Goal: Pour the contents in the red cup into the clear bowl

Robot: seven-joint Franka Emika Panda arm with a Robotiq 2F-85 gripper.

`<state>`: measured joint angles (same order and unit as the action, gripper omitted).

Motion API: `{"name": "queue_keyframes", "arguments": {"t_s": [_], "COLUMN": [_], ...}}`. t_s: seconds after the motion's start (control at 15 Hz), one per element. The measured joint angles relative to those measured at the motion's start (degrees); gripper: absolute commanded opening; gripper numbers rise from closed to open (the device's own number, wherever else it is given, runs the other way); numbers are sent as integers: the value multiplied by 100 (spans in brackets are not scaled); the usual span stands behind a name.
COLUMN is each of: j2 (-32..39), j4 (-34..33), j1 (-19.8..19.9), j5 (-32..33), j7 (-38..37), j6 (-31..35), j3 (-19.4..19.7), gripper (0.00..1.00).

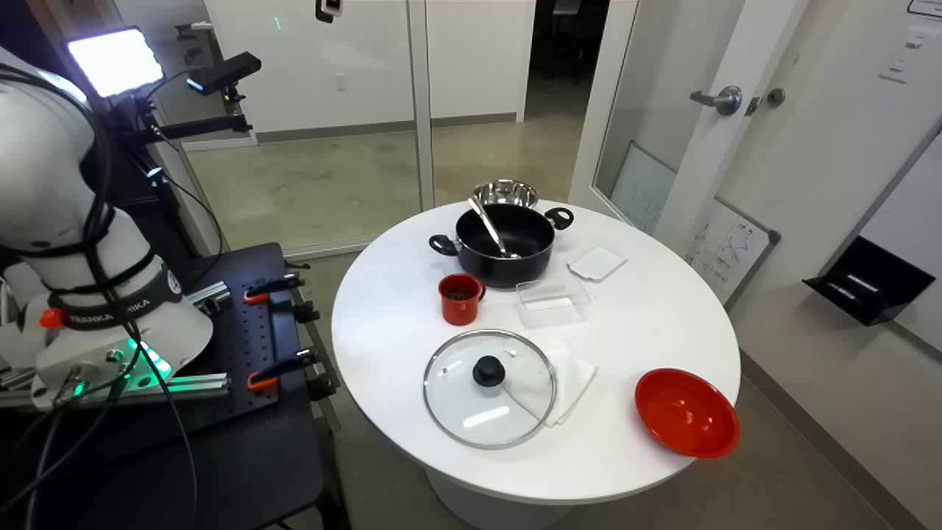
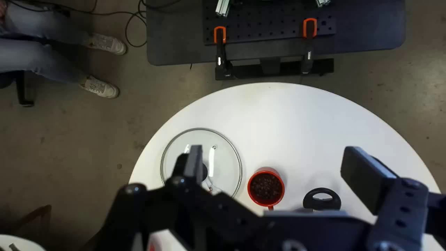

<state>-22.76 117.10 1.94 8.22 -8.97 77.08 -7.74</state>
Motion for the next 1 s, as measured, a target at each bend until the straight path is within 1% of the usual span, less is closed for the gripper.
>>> {"name": "queue_keyframes", "arguments": {"t_s": [0.2, 0.53, 0.6, 0.73, 0.8, 0.93, 1.0], "j2": [0, 2, 2, 2, 1, -7, -3], "j4": [0, 0, 0, 4, 13, 75, 130], "j1": [0, -117, -142, -192, -218, -236, -237], "j5": [0, -51, -121, -461, -575, -268, -63], "j7": [0, -110, -179, -202, -203, -322, -422], "j6": [1, 31, 66, 167, 310, 864, 1133], "j3": [0, 26, 27, 54, 57, -17, -59], "gripper": [100, 100, 100, 100, 100, 100, 98]}}
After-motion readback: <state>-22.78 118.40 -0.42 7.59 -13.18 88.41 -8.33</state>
